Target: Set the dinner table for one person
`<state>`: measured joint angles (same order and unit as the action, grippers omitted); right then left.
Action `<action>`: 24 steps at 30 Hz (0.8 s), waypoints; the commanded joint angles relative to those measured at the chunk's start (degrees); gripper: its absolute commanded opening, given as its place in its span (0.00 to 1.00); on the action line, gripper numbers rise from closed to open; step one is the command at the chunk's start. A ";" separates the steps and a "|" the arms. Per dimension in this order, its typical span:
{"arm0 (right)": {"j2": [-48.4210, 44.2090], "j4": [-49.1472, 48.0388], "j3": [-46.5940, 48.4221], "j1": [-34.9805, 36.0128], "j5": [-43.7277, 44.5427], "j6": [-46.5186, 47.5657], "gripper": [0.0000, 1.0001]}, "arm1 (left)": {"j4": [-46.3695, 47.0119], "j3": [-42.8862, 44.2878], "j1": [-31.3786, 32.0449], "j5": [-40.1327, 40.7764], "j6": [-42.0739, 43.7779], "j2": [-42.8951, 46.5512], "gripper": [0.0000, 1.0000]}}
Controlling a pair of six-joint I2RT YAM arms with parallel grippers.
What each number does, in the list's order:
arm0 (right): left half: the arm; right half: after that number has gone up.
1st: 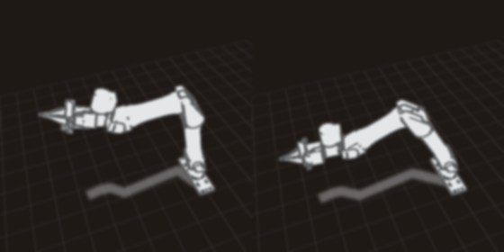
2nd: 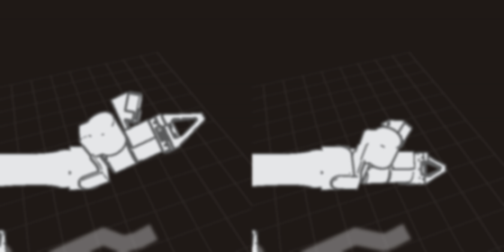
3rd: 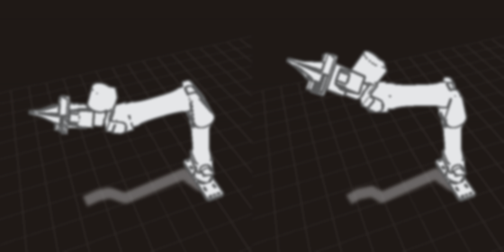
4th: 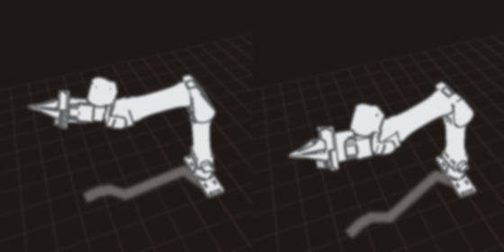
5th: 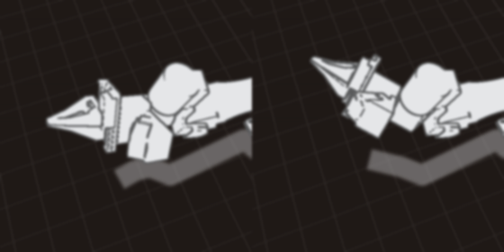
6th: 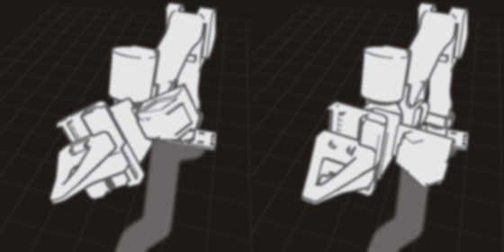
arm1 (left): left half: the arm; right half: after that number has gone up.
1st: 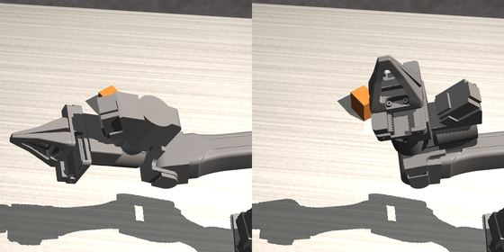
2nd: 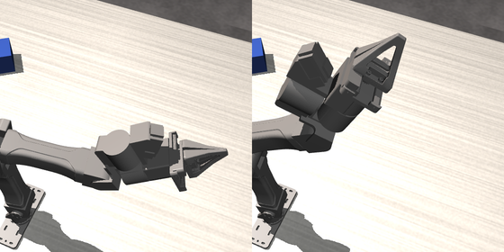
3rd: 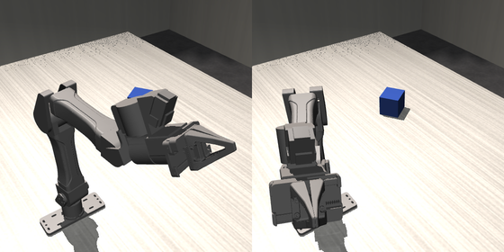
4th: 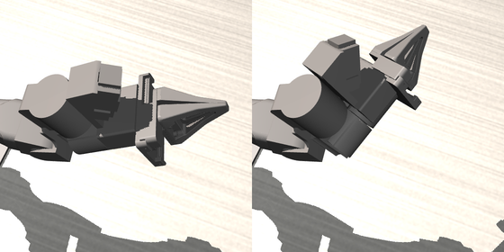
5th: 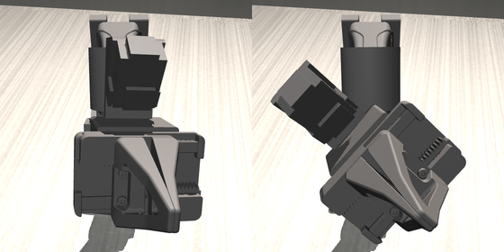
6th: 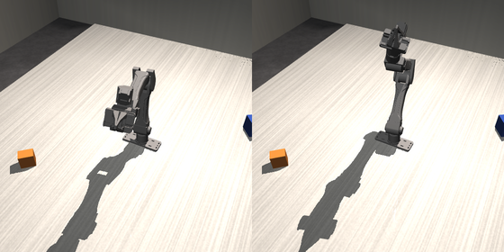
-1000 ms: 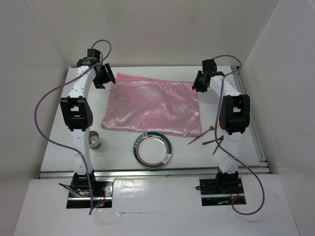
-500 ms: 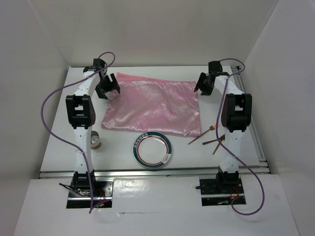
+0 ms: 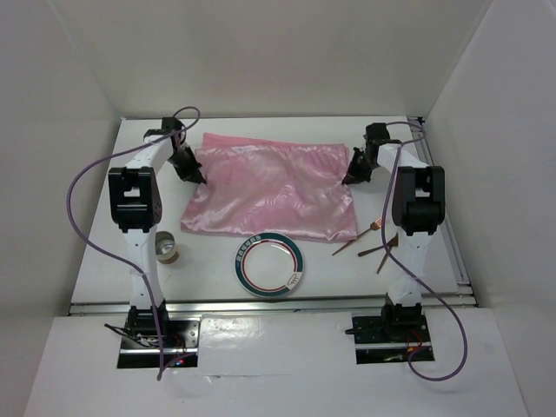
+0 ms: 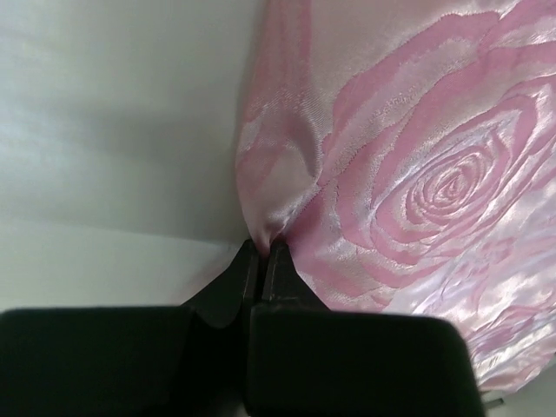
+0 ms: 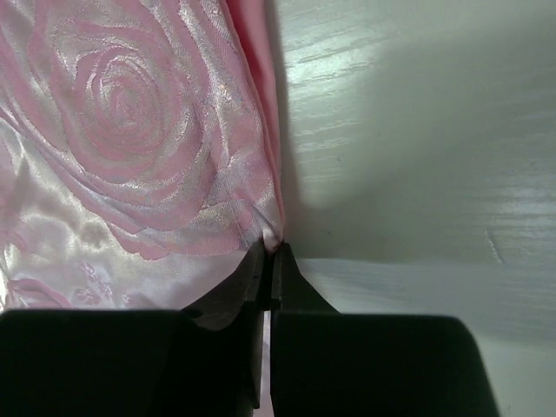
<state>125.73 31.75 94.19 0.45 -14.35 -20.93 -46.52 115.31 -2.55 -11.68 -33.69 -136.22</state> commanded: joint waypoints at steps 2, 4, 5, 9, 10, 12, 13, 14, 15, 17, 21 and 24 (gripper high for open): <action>2.06 0.86 3.36 0.08 1.34 1.06 0.00 | -0.85 -10.17 0.35 0.26 -0.85 6.73 0.00; 2.59 0.86 4.15 -0.53 1.34 1.06 0.00 | -0.15 -12.99 0.35 1.13 -0.85 9.38 0.00; 2.59 0.86 4.94 -0.54 0.56 1.06 0.00 | -0.15 -15.26 0.35 2.53 -0.85 10.62 0.00; 2.59 0.86 6.18 -0.54 -1.54 1.68 0.00 | -1.54 -14.51 0.35 5.35 0.21 13.70 0.13; 2.59 1.47 6.18 -0.54 -2.08 2.20 0.00 | -2.42 -12.84 0.35 5.35 0.21 13.70 0.31; 2.59 1.48 6.71 -0.54 -2.61 2.21 0.00 | -4.96 -6.52 0.35 5.88 0.82 12.22 0.55; 2.59 1.48 6.71 -0.54 -2.61 2.21 0.00 | -5.85 -4.15 0.35 5.88 1.43 11.43 0.63; 2.59 2.08 6.71 -0.54 -2.61 2.21 0.02 | -6.38 -1.95 0.35 6.75 1.44 10.03 0.72; 2.59 2.09 7.23 -0.54 -2.61 2.21 0.10 | -7.00 1.99 0.35 8.07 1.44 9.32 0.77; 2.59 2.61 7.84 -0.54 -1.91 2.21 0.33 | -7.87 5.53 -0.17 9.83 2.05 7.74 0.81; 1.97 2.62 10.48 -0.54 -0.33 2.21 0.42 | -8.67 13.52 -1.23 10.36 2.05 2.38 0.69; 3.72 3.31 14.33 -0.54 -0.33 2.73 0.42 | -7.98 16.87 -1.85 10.36 2.05 -1.93 0.67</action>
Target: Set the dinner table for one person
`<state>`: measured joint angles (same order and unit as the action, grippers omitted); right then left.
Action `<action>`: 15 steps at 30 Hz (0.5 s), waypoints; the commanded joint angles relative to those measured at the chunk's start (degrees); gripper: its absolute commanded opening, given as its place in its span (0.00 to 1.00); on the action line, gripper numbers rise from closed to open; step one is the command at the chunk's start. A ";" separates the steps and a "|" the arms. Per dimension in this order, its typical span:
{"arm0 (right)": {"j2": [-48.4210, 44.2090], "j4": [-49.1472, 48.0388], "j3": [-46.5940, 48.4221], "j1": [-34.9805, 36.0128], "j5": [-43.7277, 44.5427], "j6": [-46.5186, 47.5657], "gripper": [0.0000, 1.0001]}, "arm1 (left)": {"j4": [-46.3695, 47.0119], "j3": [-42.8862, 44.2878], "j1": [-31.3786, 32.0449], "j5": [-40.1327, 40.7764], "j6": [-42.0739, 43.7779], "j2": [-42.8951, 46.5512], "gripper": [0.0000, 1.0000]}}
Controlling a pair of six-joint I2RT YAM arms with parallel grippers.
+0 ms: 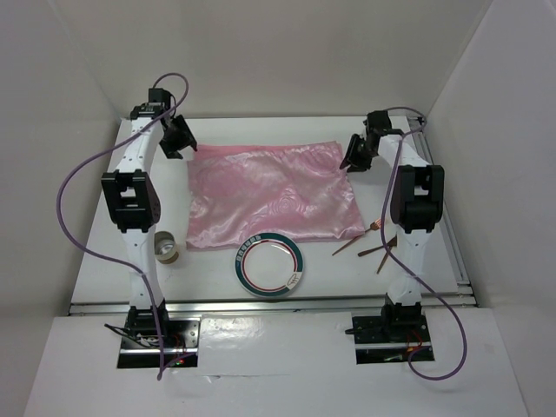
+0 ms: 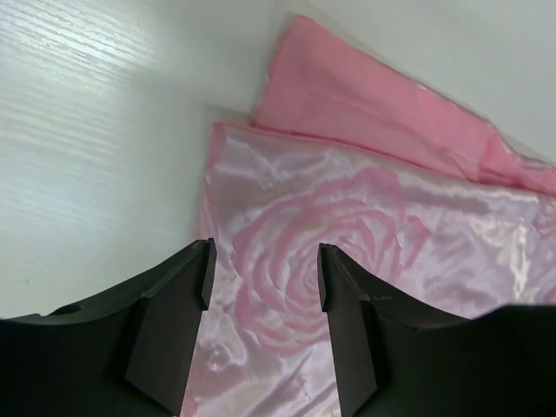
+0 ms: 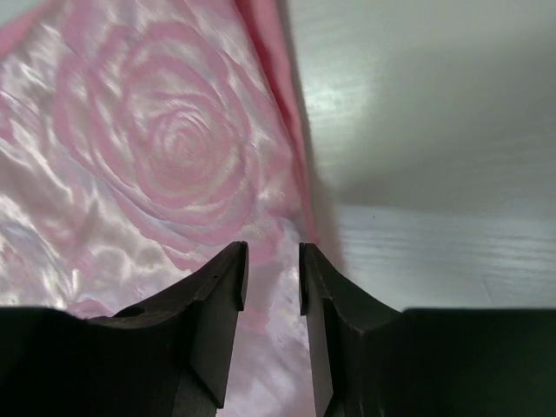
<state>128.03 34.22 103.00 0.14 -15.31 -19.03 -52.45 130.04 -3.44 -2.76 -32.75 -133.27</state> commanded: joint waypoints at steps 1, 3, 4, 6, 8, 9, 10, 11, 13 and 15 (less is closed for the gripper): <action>2.04 0.85 6.59 -0.23 0.63 0.83 0.42 | -1.52 2.15 -1.47 1.45 1.11 -6.28 0.67; 3.97 0.85 9.65 0.29 0.02 1.36 0.40 | 0.05 2.68 -1.48 1.97 1.11 -6.99 0.67; 4.59 0.85 10.72 0.30 0.02 1.36 0.40 | 0.85 2.68 -1.48 1.97 1.11 -7.00 0.67; 6.78 0.15 12.91 0.30 -0.51 1.36 0.39 | 1.38 3.20 -1.48 2.59 1.64 -8.23 0.67; 8.63 -0.37 17.13 0.30 -0.51 1.36 0.39 | 1.38 3.91 -1.48 2.59 2.17 -9.01 0.70; 10.91 -0.38 18.80 0.82 -0.51 1.36 0.39 | 1.38 4.43 -1.48 2.59 2.17 -9.89 0.71; 12.15 -0.38 22.12 0.82 -0.51 1.36 0.39 | 1.38 4.43 -1.48 1.98 2.78 -9.90 0.71; 13.20 -0.38 23.55 0.82 -0.51 1.36 0.39 | 1.38 4.43 -1.48 1.36 2.78 -10.77 0.73; 16.01 -0.90 26.71 0.82 -0.51 1.36 0.39 | 1.38 4.96 -1.48 0.05 2.78 -12.53 0.73; 17.34 -2.13 28.04 0.82 -1.12 0.84 0.39 | 0.86 5.58 -1.48 0.04 2.78 -13.07 0.72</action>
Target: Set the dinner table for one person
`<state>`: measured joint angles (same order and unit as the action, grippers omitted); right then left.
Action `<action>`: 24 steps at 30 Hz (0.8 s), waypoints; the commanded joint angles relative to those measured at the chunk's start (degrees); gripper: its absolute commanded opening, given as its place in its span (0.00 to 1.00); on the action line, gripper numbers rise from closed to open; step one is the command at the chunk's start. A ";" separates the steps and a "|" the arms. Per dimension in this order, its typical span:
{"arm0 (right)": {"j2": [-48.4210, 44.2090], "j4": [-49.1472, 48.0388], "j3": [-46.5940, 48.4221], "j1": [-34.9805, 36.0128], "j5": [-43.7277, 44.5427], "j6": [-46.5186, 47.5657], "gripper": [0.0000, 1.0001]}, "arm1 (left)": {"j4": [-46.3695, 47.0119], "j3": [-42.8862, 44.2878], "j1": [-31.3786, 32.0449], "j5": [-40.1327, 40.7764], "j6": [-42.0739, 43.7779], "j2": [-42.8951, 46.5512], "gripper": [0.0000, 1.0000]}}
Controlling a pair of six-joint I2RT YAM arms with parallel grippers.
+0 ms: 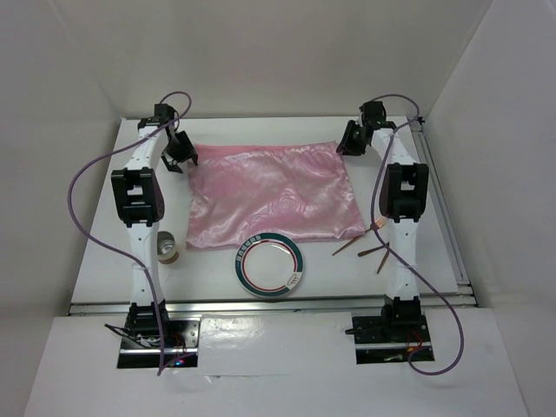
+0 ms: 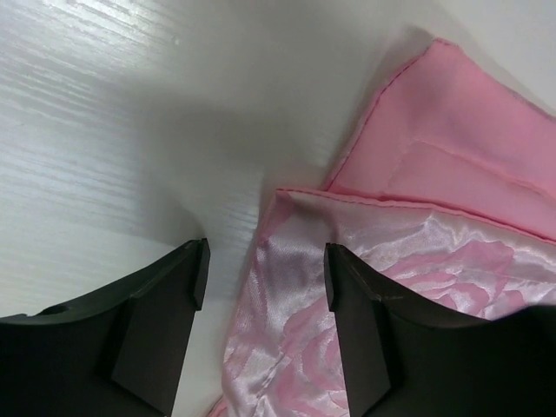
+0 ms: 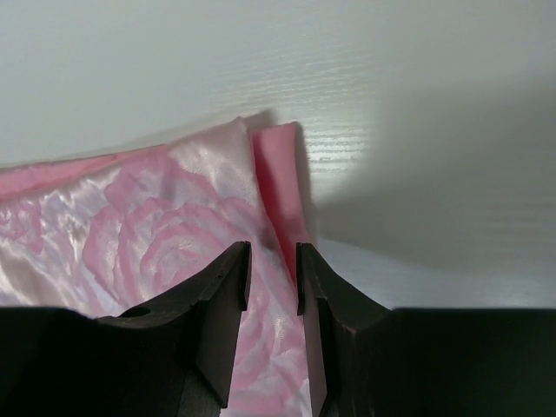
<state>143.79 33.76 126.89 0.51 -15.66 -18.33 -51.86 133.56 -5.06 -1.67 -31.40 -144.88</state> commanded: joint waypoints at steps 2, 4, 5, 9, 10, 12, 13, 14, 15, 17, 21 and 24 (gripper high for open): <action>2.63 -4.31 4.68 0.45 -1.48 0.13 0.39 | 0.26 1.45 0.14 -1.05 1.43 -1.98 0.64; 3.34 -6.76 5.38 0.45 -1.48 -0.39 0.40 | 0.79 1.44 0.14 -1.05 1.43 -1.99 0.55; 3.34 -7.30 5.38 0.45 -2.09 -0.39 0.40 | 0.79 0.83 0.14 -1.05 1.43 -1.99 0.48; 5.62 -8.44 8.46 0.98 -2.09 -0.39 0.43 | 1.32 0.12 0.14 -1.05 1.43 0.03 0.19; 5.63 -8.97 9.07 0.98 -2.09 -0.39 0.47 | 1.32 0.12 0.14 -1.05 1.43 0.56 0.14; 5.63 -10.12 9.08 1.50 -1.48 -0.39 0.61 | 1.32 0.12 0.14 -1.05 1.43 0.56 0.05; 6.15 -10.81 9.08 1.51 -1.48 -0.39 0.64 | 1.84 0.12 0.14 -1.05 1.43 1.26 0.00; 6.16 -11.51 9.08 1.51 -1.48 -0.39 0.64 | 1.85 0.12 0.14 -1.66 1.43 1.79 0.00; 6.16 -11.52 9.08 2.03 -1.48 -0.39 0.64 | 1.85 0.12 0.14 -2.19 1.43 1.79 0.00; 7.47 -12.22 10.47 2.04 -1.48 -0.39 0.64 | 2.46 0.12 0.14 -2.20 1.43 2.32 0.00; 8.79 -13.01 11.63 2.56 -2.00 -0.39 0.60 | 2.99 0.65 0.14 -3.95 1.43 3.55 0.00; 9.31 -13.54 12.23 2.56 -2.53 -0.39 0.58 | 3.52 1.27 0.14 -3.95 1.43 4.17 0.00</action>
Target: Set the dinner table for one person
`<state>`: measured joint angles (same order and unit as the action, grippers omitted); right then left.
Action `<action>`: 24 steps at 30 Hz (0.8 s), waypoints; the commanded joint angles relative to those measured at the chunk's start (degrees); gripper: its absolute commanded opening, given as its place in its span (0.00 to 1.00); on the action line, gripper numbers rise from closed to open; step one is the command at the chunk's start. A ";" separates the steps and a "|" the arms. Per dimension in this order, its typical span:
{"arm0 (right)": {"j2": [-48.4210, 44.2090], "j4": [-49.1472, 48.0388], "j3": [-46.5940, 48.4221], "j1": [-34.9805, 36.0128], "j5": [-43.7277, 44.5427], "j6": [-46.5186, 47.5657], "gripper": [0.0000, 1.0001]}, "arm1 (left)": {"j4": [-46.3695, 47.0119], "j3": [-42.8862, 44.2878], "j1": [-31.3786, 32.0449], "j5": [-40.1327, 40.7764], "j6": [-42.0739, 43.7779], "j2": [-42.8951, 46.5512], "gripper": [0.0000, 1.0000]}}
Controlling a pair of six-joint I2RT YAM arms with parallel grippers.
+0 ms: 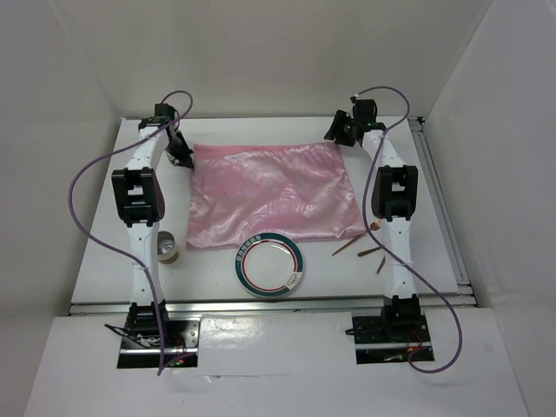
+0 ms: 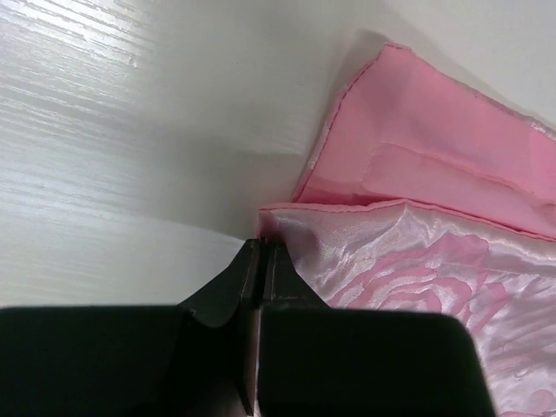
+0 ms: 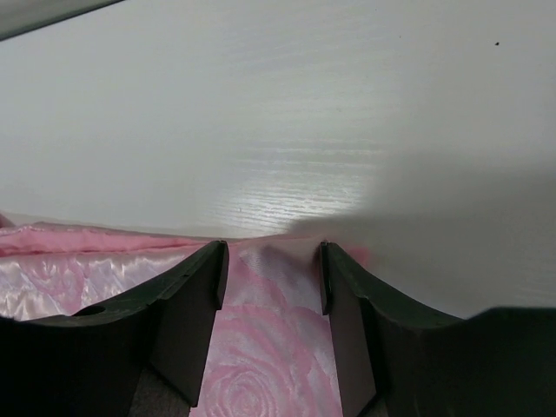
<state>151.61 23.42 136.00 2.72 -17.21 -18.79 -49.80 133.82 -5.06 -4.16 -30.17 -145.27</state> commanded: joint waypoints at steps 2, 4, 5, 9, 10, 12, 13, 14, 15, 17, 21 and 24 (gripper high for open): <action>2.02 -3.20 3.83 0.35 -0.98 0.07 0.57 | 1.46 1.62 0.14 -1.46 0.20 5.09 0.00; 2.02 -3.20 3.83 0.35 -0.98 0.07 0.56 | 1.98 2.14 0.14 -1.99 -0.32 5.09 0.00; 2.02 -2.68 3.83 0.35 -0.98 0.07 0.56 | 1.99 2.15 0.14 -1.99 -0.32 5.61 0.00; 2.03 -2.68 3.31 0.35 -0.46 0.59 0.53 | 1.99 2.68 0.14 -3.13 -0.32 6.14 0.00; 2.02 -2.68 2.69 0.35 0.07 0.59 0.53 | 2.60 2.68 0.14 -3.13 -0.93 6.66 0.00; 0.80 -2.68 1.99 0.88 2.09 1.38 0.52 | 3.13 2.68 0.14 -3.65 -0.94 7.19 0.00; 0.79 -2.68 1.98 0.88 2.97 2.17 0.52 | 3.13 2.68 0.14 -3.66 -0.94 7.20 0.00; 0.79 -2.68 1.98 1.49 4.98 3.22 0.53 | 3.13 2.68 0.14 -3.66 -0.94 7.81 0.00; 0.27 -2.68 1.98 1.50 5.87 3.75 0.60 | 3.74 2.68 0.14 -4.18 -1.46 7.81 0.00; 0.26 -2.68 1.98 2.02 6.40 4.89 0.60 | 3.75 2.68 0.14 -4.71 -1.47 7.81 0.00; 0.26 -2.68 1.98 2.02 5.00 5.51 0.36 | 3.75 2.68 0.14 -5.76 -2.08 8.33 0.00; 0.26 -2.68 1.98 2.02 5.00 5.51 0.09 | 4.27 2.68 0.14 -5.77 -2.08 8.34 0.00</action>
<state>153.25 22.65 137.08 4.38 -12.71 -14.24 -47.00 134.45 -5.06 -8.43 -31.70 -140.59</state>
